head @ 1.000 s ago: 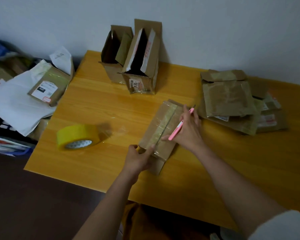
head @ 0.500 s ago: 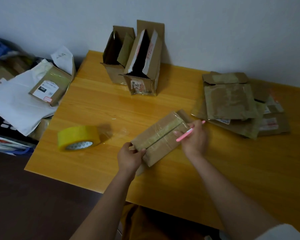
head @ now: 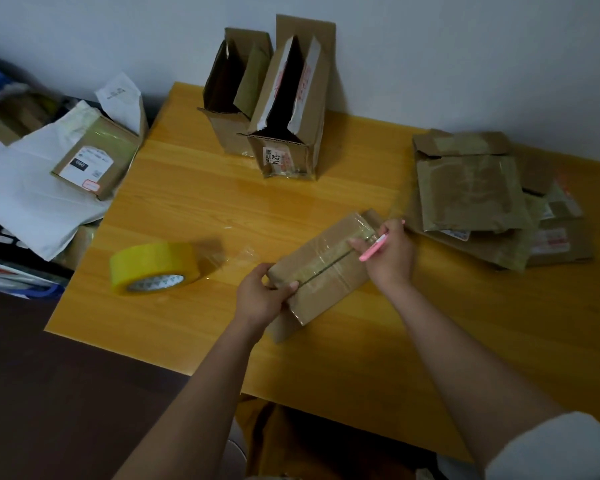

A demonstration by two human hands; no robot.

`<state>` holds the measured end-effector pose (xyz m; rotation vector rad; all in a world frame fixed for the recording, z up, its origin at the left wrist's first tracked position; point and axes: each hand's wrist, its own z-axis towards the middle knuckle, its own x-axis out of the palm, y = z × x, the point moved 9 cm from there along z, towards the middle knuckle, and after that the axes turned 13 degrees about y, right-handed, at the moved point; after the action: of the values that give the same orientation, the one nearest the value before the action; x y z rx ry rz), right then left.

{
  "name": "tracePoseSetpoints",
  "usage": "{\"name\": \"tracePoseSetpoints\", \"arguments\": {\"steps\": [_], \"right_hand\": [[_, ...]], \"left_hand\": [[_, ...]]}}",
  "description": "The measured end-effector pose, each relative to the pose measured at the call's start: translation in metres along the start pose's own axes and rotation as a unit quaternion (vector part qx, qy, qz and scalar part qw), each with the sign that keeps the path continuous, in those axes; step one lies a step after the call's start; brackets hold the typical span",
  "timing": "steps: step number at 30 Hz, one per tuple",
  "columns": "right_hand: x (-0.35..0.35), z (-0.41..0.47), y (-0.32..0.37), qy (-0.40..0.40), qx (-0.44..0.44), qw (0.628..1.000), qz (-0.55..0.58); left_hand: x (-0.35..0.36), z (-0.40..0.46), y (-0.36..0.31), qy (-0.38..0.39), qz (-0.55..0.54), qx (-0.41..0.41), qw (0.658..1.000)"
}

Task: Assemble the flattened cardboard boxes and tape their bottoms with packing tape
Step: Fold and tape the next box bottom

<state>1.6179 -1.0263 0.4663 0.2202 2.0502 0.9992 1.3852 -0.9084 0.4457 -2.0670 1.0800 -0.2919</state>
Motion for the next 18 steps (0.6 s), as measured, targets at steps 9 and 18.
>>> {"name": "tracePoseSetpoints", "arguments": {"steps": [9,18], "right_hand": [[0.012,0.008,0.006,0.007,0.016,0.999,0.028],[0.012,0.016,0.009,-0.005,-0.021,1.0,0.002]], "left_hand": [[0.001,0.013,-0.009,0.004,0.096,0.003,0.995],[0.004,0.014,-0.016,0.017,0.134,0.015,0.991]]}}
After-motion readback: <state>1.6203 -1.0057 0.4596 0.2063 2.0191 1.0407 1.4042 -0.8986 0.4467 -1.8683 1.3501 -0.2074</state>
